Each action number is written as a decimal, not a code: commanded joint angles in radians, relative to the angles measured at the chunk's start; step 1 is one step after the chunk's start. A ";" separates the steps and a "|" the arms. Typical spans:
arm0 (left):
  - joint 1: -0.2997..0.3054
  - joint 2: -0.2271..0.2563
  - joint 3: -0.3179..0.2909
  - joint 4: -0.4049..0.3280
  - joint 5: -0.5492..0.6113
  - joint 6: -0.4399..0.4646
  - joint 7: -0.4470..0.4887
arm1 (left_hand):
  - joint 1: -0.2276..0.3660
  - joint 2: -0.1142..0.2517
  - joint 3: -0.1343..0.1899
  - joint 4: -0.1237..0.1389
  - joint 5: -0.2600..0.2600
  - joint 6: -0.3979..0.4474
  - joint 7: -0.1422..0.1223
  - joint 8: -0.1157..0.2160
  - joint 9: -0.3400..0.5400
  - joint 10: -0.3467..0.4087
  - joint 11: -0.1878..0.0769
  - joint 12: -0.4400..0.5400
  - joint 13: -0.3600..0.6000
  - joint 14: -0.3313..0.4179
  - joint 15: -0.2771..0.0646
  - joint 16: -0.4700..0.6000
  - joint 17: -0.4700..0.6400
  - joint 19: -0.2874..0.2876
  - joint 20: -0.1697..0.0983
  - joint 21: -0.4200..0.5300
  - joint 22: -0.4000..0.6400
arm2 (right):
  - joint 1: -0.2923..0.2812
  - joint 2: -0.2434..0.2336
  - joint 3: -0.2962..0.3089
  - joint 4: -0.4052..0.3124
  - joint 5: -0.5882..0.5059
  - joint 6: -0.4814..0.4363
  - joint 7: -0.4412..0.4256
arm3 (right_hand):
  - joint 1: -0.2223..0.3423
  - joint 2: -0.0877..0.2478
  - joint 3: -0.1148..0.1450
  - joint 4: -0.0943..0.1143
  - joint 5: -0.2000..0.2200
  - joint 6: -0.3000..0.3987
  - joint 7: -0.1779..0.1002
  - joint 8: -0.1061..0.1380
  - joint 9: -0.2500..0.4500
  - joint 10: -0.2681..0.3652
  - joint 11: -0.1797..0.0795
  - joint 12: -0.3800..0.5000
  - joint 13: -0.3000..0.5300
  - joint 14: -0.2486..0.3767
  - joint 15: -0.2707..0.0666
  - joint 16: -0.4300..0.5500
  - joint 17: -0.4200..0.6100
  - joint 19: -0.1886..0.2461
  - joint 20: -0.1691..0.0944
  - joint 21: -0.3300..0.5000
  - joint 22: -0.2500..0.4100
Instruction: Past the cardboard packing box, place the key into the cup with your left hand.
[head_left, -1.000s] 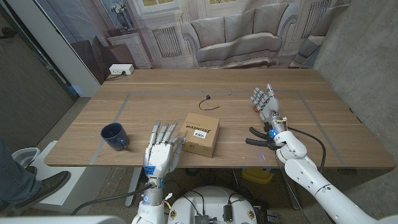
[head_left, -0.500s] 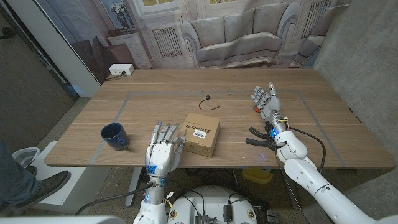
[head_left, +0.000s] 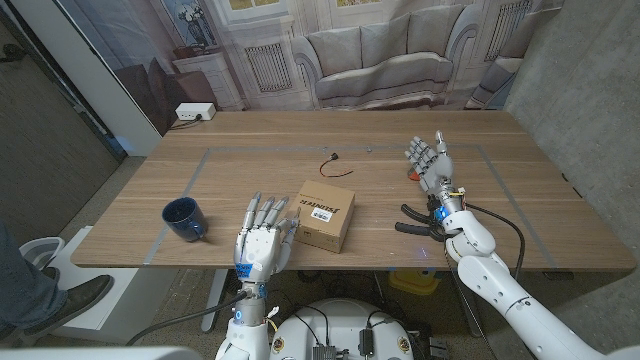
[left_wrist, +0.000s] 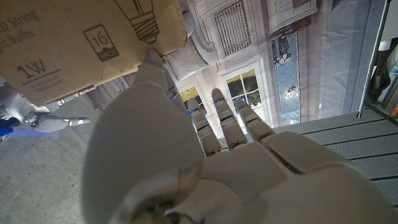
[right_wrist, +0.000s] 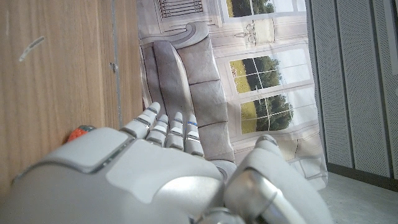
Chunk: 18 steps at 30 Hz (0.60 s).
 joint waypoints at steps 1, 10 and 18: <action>0.016 -0.032 -0.044 -0.012 0.034 -0.061 0.000 | -0.007 0.005 -0.002 0.007 0.001 0.006 -0.004 -0.006 0.006 0.018 -0.001 0.009 0.001 0.011 -0.150 0.008 0.003 0.010 0.000 0.003 0.001 | -0.016 0.004 0.003 -0.011 0.002 0.013 -0.001 | -0.002 -0.002 -0.005 -0.001 0.004 0.005 -0.005 0.004 0.003 0.009 0.001 0.008 0.003 0.011 0.000 0.007 0.002 0.003 -0.004 0.000 0.005; 0.013 0.013 -0.019 -0.049 0.002 -0.007 0.000 | -0.017 0.014 0.000 0.018 0.004 0.006 0.008 -0.001 0.021 0.044 -0.001 0.008 0.001 0.018 -0.151 0.006 0.004 0.010 0.001 0.003 0.002 | -0.027 0.008 0.006 -0.020 0.000 0.026 -0.006 | -0.005 -0.003 -0.007 -0.001 0.005 0.006 -0.005 0.005 0.003 0.008 -0.002 0.007 0.003 0.012 0.000 0.007 0.002 0.003 -0.004 0.000 0.005; -0.006 0.097 0.027 -0.091 -0.047 0.075 0.000 | -0.021 0.017 0.002 0.022 0.005 0.005 0.008 0.008 0.032 0.054 -0.001 0.006 0.001 0.020 -0.152 0.005 0.004 0.010 0.001 0.002 0.002 | -0.026 0.007 0.004 -0.026 -0.004 0.023 -0.013 | -0.007 -0.003 -0.009 -0.001 0.006 0.005 -0.005 0.004 0.003 0.008 0.002 0.007 0.003 0.012 0.000 0.006 0.002 0.003 -0.005 0.000 0.005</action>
